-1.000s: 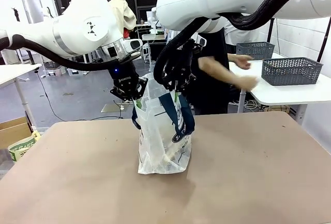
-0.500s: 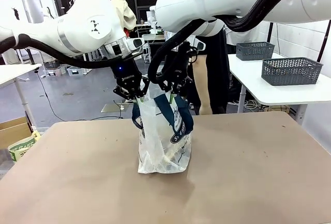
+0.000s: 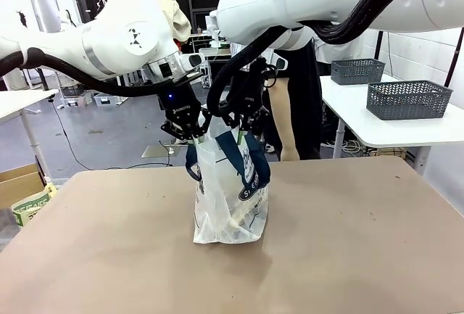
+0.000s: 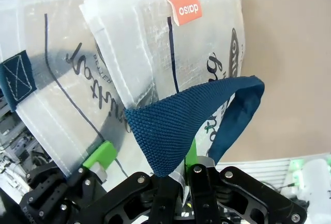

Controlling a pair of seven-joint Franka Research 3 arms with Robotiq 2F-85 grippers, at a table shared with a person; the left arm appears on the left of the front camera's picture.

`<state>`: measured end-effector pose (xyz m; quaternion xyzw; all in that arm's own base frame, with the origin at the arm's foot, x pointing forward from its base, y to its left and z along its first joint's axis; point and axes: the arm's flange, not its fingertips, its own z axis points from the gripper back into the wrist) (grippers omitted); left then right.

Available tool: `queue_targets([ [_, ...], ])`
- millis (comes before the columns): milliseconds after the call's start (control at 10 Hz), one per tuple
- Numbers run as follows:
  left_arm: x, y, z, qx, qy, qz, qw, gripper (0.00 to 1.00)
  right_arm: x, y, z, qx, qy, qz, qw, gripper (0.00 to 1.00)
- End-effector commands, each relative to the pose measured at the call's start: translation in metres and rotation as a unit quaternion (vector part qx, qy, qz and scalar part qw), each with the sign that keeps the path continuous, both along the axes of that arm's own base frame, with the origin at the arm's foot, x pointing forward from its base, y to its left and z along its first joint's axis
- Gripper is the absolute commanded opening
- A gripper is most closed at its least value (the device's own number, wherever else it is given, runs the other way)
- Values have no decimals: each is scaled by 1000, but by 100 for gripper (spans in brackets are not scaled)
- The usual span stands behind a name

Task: Transfer purchased items from the store into the shopping bag.
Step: Move the Reusable shopping bag to the right side of the table.

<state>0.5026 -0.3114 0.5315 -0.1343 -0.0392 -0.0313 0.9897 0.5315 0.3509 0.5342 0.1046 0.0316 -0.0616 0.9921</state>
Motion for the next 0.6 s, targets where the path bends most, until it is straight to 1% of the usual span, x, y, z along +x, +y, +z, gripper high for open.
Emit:
queue_targets([
  [0, -1, -7, 3, -8, -27, -27, 999, 0, 5, 9, 1, 3, 11, 18, 1000, 0],
  [500, -4, -9, 5, -15, -40, -44, 998, 0, 11, 10, 1, 6, 17, 18, 1000, 0],
])
